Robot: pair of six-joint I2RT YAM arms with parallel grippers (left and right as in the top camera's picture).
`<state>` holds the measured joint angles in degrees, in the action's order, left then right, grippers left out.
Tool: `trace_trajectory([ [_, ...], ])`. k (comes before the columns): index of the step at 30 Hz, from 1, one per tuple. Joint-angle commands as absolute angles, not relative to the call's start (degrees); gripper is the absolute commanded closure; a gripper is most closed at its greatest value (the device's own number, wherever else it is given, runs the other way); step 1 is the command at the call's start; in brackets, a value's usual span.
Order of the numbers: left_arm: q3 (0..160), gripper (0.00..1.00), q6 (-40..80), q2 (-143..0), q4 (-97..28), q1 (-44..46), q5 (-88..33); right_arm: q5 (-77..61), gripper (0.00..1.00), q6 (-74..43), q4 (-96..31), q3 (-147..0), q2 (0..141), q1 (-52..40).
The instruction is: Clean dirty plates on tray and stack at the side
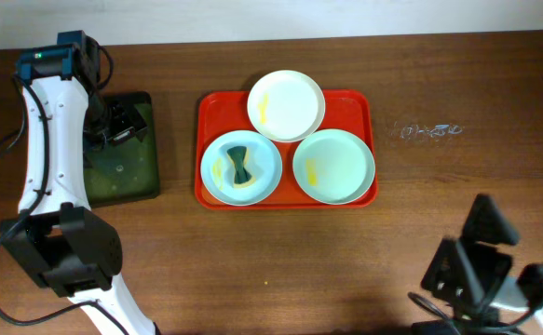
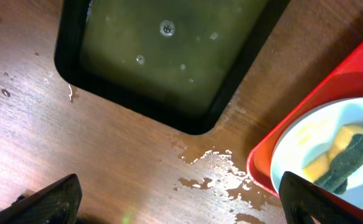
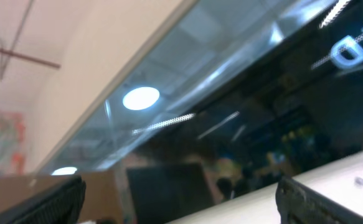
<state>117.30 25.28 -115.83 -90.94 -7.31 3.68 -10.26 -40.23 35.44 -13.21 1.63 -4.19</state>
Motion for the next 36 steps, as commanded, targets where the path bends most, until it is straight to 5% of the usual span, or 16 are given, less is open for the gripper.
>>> trace_trajectory([
  [1,117.1,0.01,24.8,-116.2,-91.0,-7.3,3.9,-9.5,0.02,-27.5,14.1,-34.8,9.0,-4.5],
  [6,117.1,0.00,24.8,-116.2,-91.0,-7.3,3.9,-11.2,0.02,-16.7,-38.0,-74.5,36.9,-4.5],
  [11,117.1,0.00,24.8,-116.2,-91.0,-7.3,3.9,-29.4,0.02,-16.7,-67.5,-103.9,67.1,-4.5],
  [17,117.1,0.01,24.8,-116.2,-90.9,-7.3,3.9,-43.3,0.05,-14.5,-65.5,-107.2,89.1,-7.6],
  [20,117.1,0.01,24.8,-116.2,-91.0,-7.3,3.9,-40.0,0.22,-0.4,-65.8,-107.1,99.8,-14.9],
  [26,117.1,0.01,24.8,-116.2,-91.0,-7.3,3.9,-11.2,0.15,-12.6,-56.8,-107.2,118.2,-25.7],
  [32,117.1,0.01,24.8,-116.2,-91.0,-7.3,3.9,-9.2,0.11,-12.7,-51.2,-107.1,127.3,-27.4],
  [36,117.1,0.00,24.8,-116.2,-91.0,-7.3,3.9,-7.6,0.40,-12.5,-51.6,-106.2,128.8,-27.4],
])
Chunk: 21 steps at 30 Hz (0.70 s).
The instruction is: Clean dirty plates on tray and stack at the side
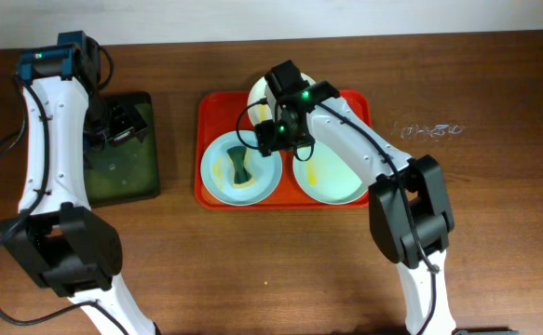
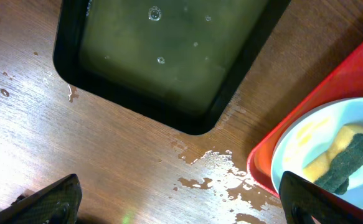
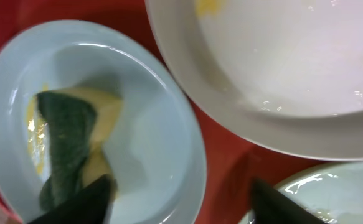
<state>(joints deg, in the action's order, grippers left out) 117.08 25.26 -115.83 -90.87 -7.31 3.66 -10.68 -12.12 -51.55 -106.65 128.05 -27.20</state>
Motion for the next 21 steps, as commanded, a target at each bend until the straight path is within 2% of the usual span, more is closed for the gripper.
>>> trace_trajectory([
  [1,117.1,0.01,24.8,-116.2,-91.0,-7.3,3.9,-6.5,0.41,-12.5,-51.6,-105.9,129.0,-27.4],
  [5,117.1,0.00,24.8,-116.2,-91.0,-7.3,3.9,-5.7,0.42,-12.4,-51.3,-105.3,130.5,-27.4],
  [9,117.1,0.01,24.8,-116.2,-91.0,-7.3,3.9,-5.7,0.53,-12.3,-51.2,-105.3,132.5,-27.4],
  [15,117.1,0.01,24.8,-116.2,-91.0,-7.3,3.9,-5.7,0.60,-12.3,-51.1,-104.9,132.7,-27.4],
  [16,117.1,0.01,24.8,-116.2,-91.0,-7.3,3.9,-5.7,0.66,-12.3,-51.1,-104.7,132.7,-27.4],
  [21,117.1,0.01,24.8,-116.2,-91.0,-7.3,3.9,-5.5,0.76,-9.8,-51.2,-104.1,132.7,-27.4],
])
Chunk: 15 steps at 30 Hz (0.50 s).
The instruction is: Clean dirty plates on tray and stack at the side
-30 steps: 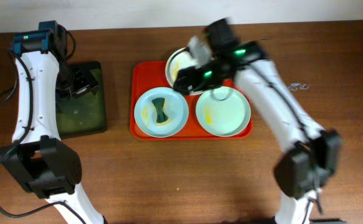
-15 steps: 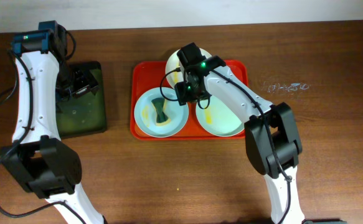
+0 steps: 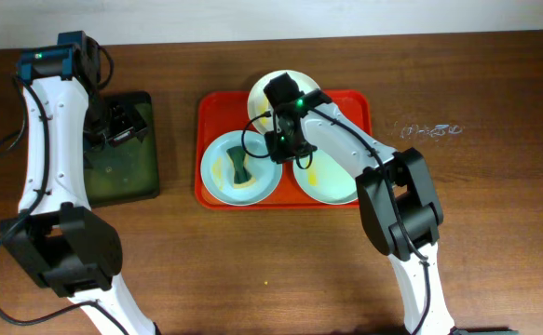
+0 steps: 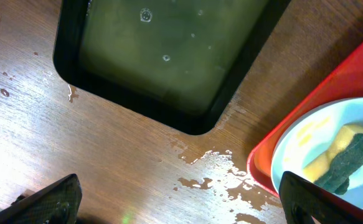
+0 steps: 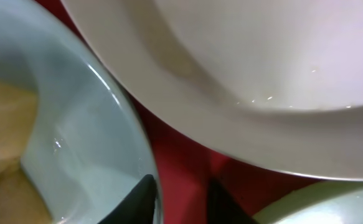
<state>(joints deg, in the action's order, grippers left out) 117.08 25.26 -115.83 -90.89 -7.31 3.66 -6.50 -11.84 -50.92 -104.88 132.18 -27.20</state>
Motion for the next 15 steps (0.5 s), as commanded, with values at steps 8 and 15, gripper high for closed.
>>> trace_trajectory([
  [8,117.1,0.01,24.8,-116.2,-91.0,-7.3,3.9,-5.5,0.91,-7.7,-51.2,-104.0,132.8,-27.4],
  [15,117.1,0.01,24.8,-116.2,-91.0,-7.3,3.9,-10.4,0.92,-7.8,-51.2,-104.0,133.0,-27.4],
])
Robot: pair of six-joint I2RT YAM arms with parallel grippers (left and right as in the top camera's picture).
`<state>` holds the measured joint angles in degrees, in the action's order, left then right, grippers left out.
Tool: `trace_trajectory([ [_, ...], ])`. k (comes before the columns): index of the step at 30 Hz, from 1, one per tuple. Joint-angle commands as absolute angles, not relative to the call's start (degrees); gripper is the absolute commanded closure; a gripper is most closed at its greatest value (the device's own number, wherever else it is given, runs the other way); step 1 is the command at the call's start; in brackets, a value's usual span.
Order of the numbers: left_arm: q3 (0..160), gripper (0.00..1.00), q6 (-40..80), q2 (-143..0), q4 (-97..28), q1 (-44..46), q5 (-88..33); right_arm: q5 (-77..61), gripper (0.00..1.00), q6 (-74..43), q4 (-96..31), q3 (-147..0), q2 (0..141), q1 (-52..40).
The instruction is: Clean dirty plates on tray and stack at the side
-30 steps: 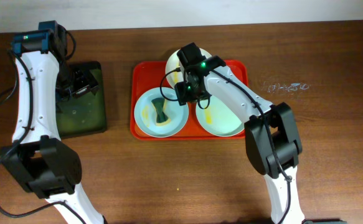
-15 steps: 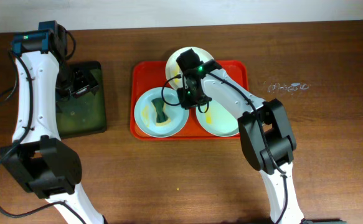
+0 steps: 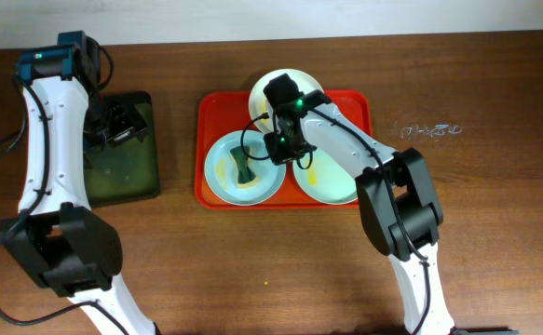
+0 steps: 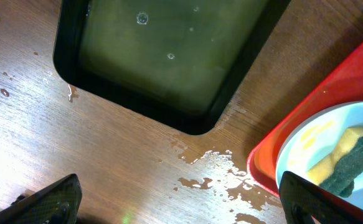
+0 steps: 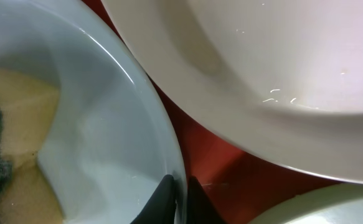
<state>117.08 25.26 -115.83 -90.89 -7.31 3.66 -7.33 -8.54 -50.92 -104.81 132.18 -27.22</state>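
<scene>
A red tray (image 3: 359,104) holds three plates. The light blue plate (image 3: 258,182) at its left carries a green and yellow sponge (image 3: 242,165) and a yellow smear. My right gripper (image 3: 278,149) is shut on this plate's right rim; in the right wrist view the fingertips (image 5: 169,186) pinch the rim of the blue plate (image 5: 94,124). The white plate (image 3: 308,93) lies at the back and the pale green plate (image 3: 341,172) at the right, both with yellow stains. My left gripper (image 3: 113,126) hangs open over the black basin (image 3: 127,172).
The basin (image 4: 162,56) holds murky water. Spilled drops (image 4: 212,168) wet the wood between it and the tray (image 4: 330,81). A faint wet patch (image 3: 429,130) marks the table right of the tray.
My right gripper's fingers stood apart astride the blue plate's rim; now they are shut on it. The plate has shifted slightly to the right. The left arm has not moved.
My right arm was folded at the table's near right edge, its camera facing the ceiling. Then it was open over the tray between the blue and white plates. Then it sat low astride the blue plate's rim, and now grips it. The left gripper stayed over the basin.
</scene>
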Motion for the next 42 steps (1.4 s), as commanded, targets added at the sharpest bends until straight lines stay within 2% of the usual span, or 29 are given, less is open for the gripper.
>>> trace_trajectory([
  [1,117.1,0.01,24.8,-116.2,-91.0,-7.3,3.9,-11.6,0.92,-7.8,-51.3,-104.0,133.3,-27.4],
  [7,117.1,0.01,24.8,-116.2,-89.6,-7.3,0.7,-14.0,0.92,-11.7,-50.3,-102.0,134.0,-27.4],
  [10,117.1,0.01,24.2,-116.2,-91.8,-7.3,-5.3,-14.0,0.92,-11.7,-49.2,-101.9,134.2,-27.4],
  [13,117.1,0.01,17.5,-116.3,-91.0,-6.1,-11.7,-14.0,0.91,-11.7,-48.4,-102.0,134.2,-27.4],
  [16,115.8,0.00,16.2,-116.4,-88.9,-2.7,-12.9,-14.7,0.91,-11.7,-47.7,-102.0,134.1,-27.4],
  [17,114.9,0.03,16.2,-116.4,-87.6,-1.4,-12.9,-14.8,0.91,-11.7,-47.6,-102.0,134.1,-27.4],
  [18,113.2,0.14,16.2,-116.4,-85.2,0.6,-12.9,-14.8,0.91,-11.6,-47.5,-102.0,134.1,-27.4],
  [19,111.3,0.34,16.2,-116.4,-82.7,2.3,-12.9,-14.8,0.91,-11.6,-47.5,-102.0,134.1,-27.4],
  [20,109.1,0.42,16.2,-116.4,-80.0,3.9,-12.9,-14.8,0.90,-11.6,-47.6,-102.0,134.1,-27.3],
  [25,97.4,0.57,18.9,-116.4,-66.1,9.3,-12.9,-14.8,0.88,-11.4,-47.6,-102.0,134.1,-27.3],
  [32,84.6,0.69,24.0,-116.4,-48.2,12.4,-14.5,-14.8,0.87,-11.4,-47.5,-102.5,134.1,-27.3],
  [34,82.8,0.69,24.0,-116.4,-45.0,13.3,-15.5,-14.8,0.87,-11.4,-47.5,-102.5,134.1,-27.3],
  [38,82.5,0.62,23.9,-116.6,-43.0,15.1,-15.4,-14.8,0.87,-11.4,-47.5,-102.5,134.1,-27.3],
  [42,82.4,0.63,24.0,-116.7,-41.9,15.6,-15.1,-14.8,0.87,-11.4,-47.8,-102.5,134.1,-27.3],
])
